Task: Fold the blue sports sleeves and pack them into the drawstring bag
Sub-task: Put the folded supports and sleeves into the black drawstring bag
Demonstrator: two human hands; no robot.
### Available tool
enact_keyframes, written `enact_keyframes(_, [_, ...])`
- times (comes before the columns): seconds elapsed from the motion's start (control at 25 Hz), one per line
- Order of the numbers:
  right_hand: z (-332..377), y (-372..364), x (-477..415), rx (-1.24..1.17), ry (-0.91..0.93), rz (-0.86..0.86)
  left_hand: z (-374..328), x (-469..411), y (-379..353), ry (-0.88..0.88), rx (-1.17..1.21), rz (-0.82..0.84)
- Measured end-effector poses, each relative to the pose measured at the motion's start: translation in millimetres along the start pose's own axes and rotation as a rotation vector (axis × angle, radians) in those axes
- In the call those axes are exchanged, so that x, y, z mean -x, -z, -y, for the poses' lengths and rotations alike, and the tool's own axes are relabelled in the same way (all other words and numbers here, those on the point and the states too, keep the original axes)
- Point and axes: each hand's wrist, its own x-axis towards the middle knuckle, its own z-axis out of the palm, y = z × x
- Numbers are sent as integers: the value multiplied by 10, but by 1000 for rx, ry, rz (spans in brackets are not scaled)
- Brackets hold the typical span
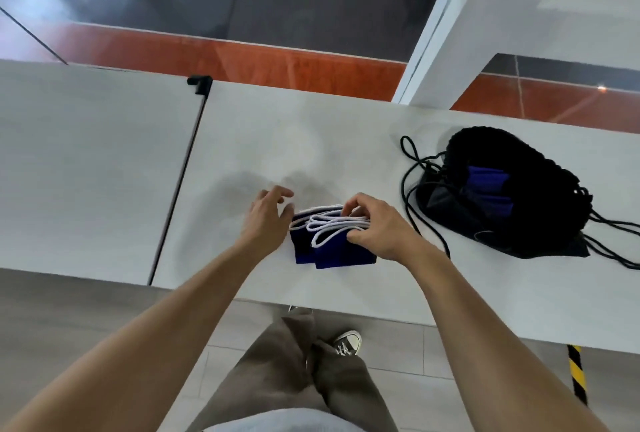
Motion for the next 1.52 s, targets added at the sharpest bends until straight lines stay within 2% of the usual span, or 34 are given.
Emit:
enact_keyframes(0.16, [-21,-189,-432,-23,-21,-9,16,337,62,32,102,-144])
enact_keyframes(0.36, [-158,-358,-594,44,12,-110,81,365,-138,31,138,42])
enact_keyframes(0.52, [-166,-403,-567,-64,-28,-146,132,292,-282,241,390,33])
enact_keyframes(0.64, [-140,-376,-566,-150,-17,-87,121,296,-312,267,481,54])
enact_keyframes(0.8, [-123,-447,-641,12,-48,10,107,264,-328,294,481,44])
enact_keyframes(0.88, [-127,-552,-636,124,-78,-78,89,249,-351,312,385,12])
enact_keyframes(1.0, [-133,-661,-463,259,-170,-373,113,251,-377,373,269,-72])
enact_keyframes(1.04, [-162,-704,-399,229,-212,-400,135,265,-388,431,259,-74])
enact_keyframes(1.12, [-240,-803,-277,37,-286,-329,163,290,-439,528,235,-18])
enact_keyframes(1.24, [-294,-846,-238,-224,-331,-289,129,266,-481,554,270,25])
enact_keyframes(1.4, [-252,-710,-271,-504,-396,-299,24,195,-435,607,453,94])
enact_keyframes(1.52, [-230,-562,-208,-575,-389,-339,-151,191,-449,624,570,133])
